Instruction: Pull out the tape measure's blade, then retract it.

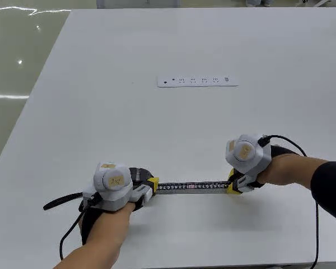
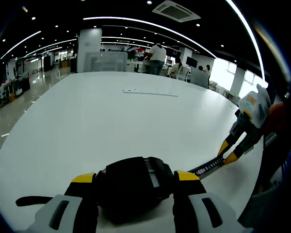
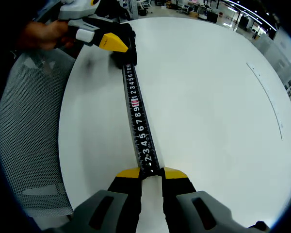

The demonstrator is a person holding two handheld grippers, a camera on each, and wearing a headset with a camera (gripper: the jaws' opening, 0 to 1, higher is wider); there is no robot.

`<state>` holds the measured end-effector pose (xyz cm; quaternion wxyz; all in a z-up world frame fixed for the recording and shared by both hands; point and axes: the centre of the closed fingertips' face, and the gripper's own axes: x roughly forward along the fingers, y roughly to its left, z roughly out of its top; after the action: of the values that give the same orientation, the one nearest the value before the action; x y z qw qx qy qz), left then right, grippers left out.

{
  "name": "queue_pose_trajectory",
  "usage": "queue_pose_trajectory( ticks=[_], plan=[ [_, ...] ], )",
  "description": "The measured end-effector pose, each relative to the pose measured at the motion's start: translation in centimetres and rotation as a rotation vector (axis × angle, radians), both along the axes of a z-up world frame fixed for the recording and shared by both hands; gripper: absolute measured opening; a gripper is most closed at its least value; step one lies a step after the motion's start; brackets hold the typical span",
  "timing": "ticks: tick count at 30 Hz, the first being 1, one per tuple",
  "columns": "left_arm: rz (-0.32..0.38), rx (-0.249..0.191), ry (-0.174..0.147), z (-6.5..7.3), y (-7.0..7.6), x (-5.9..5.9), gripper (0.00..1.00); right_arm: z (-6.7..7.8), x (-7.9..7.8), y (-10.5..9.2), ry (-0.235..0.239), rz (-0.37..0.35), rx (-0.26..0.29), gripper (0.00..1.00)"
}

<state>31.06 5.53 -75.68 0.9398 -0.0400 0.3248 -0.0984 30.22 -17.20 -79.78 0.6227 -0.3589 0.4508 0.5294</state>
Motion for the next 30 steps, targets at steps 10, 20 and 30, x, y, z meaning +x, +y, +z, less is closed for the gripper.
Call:
queue_pose_trajectory(
  ticks=[10,20,30],
  plan=[
    [0.000,-0.002,0.002,-0.04,-0.02,0.03,0.58,0.01,-0.01,0.29,-0.002,-0.003,0.003,0.11],
    [-0.001,-0.002,0.003,-0.04,0.03,0.09,0.58,0.01,0.00,0.65,0.000,-0.006,0.006,0.11],
    [-0.001,-0.003,0.002,-0.03,0.04,0.08,0.58,0.01,-0.05,0.90,0.000,-0.008,0.006,0.11]
  ],
)
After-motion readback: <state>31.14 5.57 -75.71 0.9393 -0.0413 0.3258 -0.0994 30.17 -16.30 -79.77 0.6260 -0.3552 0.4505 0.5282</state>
